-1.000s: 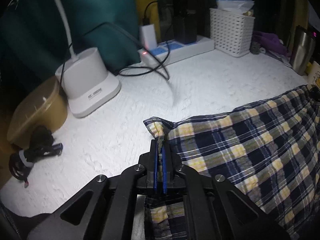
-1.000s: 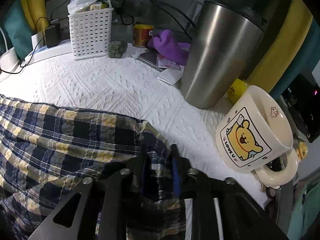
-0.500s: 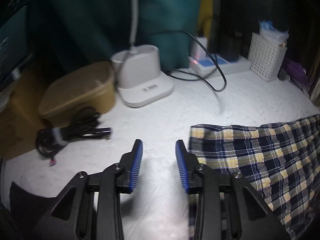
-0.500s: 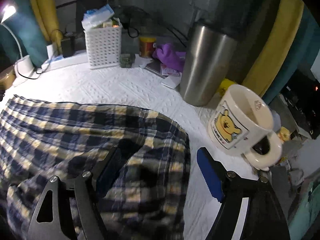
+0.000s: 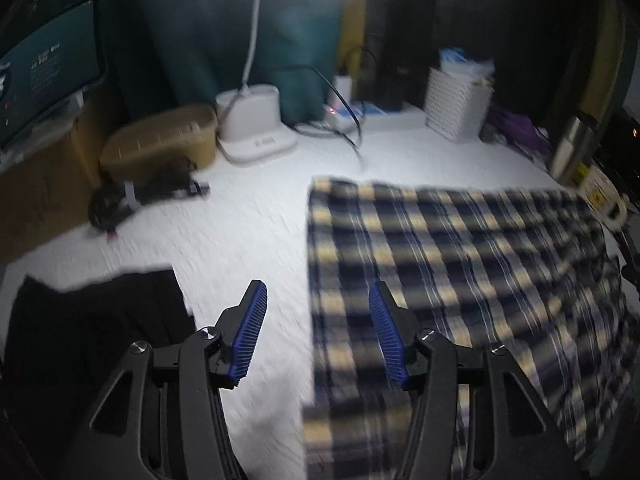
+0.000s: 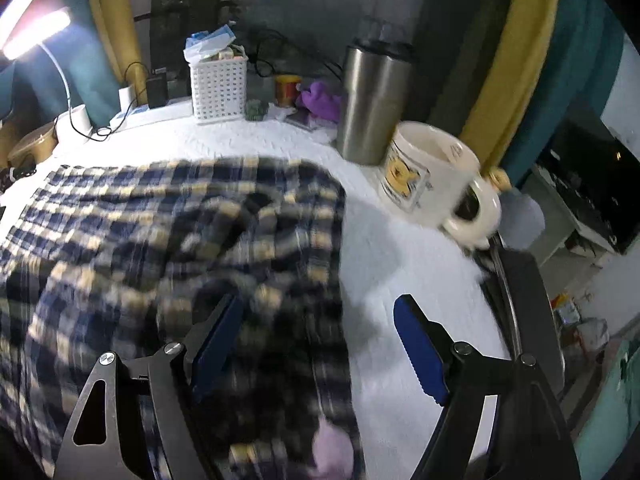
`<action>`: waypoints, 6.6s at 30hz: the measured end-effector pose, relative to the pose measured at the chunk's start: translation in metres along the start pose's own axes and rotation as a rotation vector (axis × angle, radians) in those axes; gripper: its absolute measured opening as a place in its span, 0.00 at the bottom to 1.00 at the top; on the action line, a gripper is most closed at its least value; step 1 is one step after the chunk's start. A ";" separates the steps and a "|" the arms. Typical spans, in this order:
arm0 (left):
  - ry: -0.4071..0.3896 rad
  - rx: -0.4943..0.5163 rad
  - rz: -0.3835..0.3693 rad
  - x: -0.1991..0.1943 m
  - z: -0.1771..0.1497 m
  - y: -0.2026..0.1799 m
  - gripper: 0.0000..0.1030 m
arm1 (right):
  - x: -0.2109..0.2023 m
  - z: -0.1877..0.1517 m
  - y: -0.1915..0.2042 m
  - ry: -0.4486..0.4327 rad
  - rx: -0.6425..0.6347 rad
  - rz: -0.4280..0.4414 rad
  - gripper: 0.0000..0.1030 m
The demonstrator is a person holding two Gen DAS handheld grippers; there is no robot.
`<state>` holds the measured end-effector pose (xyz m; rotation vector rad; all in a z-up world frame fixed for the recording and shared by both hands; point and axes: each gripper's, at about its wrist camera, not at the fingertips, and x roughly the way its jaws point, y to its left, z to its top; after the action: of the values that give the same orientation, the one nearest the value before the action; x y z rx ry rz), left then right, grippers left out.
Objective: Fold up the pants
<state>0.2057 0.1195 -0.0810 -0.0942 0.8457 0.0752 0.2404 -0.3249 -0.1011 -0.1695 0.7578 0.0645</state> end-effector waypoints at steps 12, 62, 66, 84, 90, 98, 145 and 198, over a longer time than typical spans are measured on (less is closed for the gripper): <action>-0.011 0.003 -0.035 -0.034 -0.051 -0.020 0.52 | -0.041 -0.066 -0.011 -0.025 0.008 -0.021 0.78; -0.036 0.342 -0.272 -0.098 -0.141 -0.120 0.81 | -0.011 -0.029 0.047 0.015 -0.086 0.186 0.92; -0.056 0.408 -0.267 -0.102 -0.148 -0.128 0.81 | -0.007 -0.024 0.044 0.020 -0.061 0.192 0.92; -0.063 0.235 -0.193 -0.079 -0.103 -0.080 0.06 | -0.060 -0.073 0.030 -0.069 -0.157 0.149 0.98; -0.049 0.199 -0.203 -0.071 -0.083 -0.075 0.06 | -0.090 -0.089 0.060 -0.152 -0.248 0.154 0.99; -0.031 0.177 -0.232 -0.075 -0.077 -0.072 0.06 | -0.080 -0.101 0.145 -0.234 -0.469 0.113 1.00; -0.305 0.312 -0.170 -0.209 -0.092 -0.075 0.02 | -0.168 -0.083 0.012 -0.360 -0.116 0.066 0.10; -0.377 0.505 -0.149 -0.153 0.054 -0.086 0.02 | -0.111 0.040 -0.010 -0.317 -0.037 0.060 0.10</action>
<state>0.1536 0.0362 0.0736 0.3239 0.4589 -0.2545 0.1882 -0.3271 0.0052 -0.1664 0.4458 0.1590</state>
